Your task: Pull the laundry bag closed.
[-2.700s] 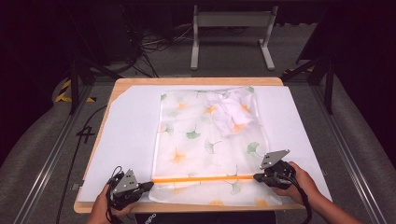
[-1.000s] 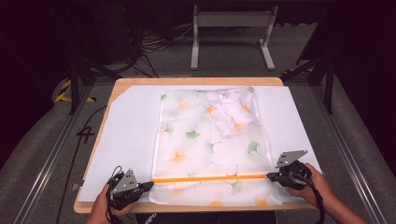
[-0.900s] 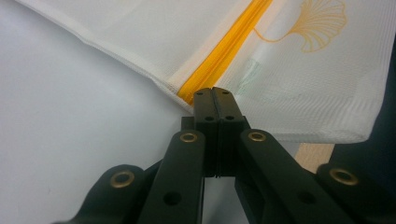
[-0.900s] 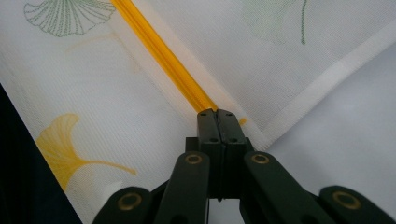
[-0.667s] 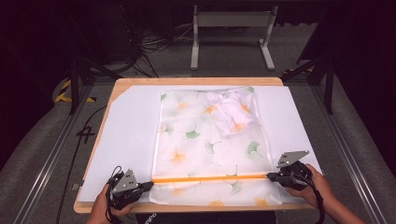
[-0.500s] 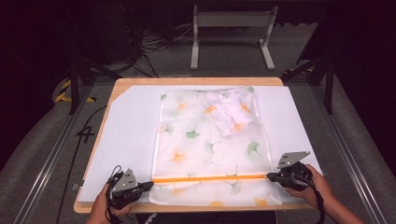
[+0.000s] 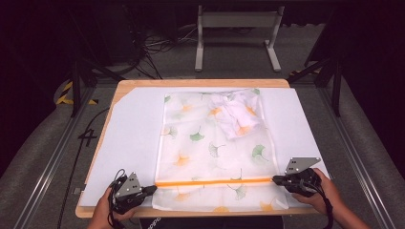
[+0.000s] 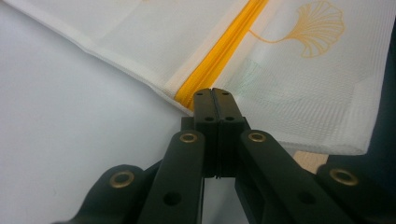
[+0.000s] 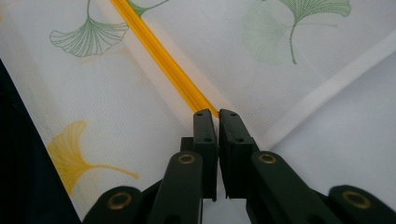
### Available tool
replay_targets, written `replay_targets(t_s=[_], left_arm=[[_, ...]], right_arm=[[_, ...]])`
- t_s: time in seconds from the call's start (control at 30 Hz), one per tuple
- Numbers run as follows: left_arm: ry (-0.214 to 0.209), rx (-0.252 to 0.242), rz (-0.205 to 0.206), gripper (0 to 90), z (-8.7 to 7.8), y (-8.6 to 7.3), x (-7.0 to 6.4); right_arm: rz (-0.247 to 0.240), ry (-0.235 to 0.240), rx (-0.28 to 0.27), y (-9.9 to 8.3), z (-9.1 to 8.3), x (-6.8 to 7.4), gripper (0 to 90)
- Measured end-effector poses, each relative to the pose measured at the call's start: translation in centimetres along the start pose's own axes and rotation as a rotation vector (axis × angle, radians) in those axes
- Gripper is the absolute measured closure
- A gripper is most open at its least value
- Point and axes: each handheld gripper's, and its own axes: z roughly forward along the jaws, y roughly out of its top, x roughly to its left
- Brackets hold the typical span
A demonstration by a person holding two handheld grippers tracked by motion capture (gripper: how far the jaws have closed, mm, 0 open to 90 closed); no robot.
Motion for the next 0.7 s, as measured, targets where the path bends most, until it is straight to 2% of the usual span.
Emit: replay_targets(t_s=[0.43,0.7], left_arm=[[0.03,-0.065,0.004,89.4,-0.9,0.5,0.8],[0.066,-0.097,-0.003,80.5,-1.4,0.7,1.4]], right_arm=[[0.013,-0.033,-0.06,0.0,-0.9,0.1,77.6],[-0.008,-0.077,-0.103,0.0,-1.4,0.2,69.0]])
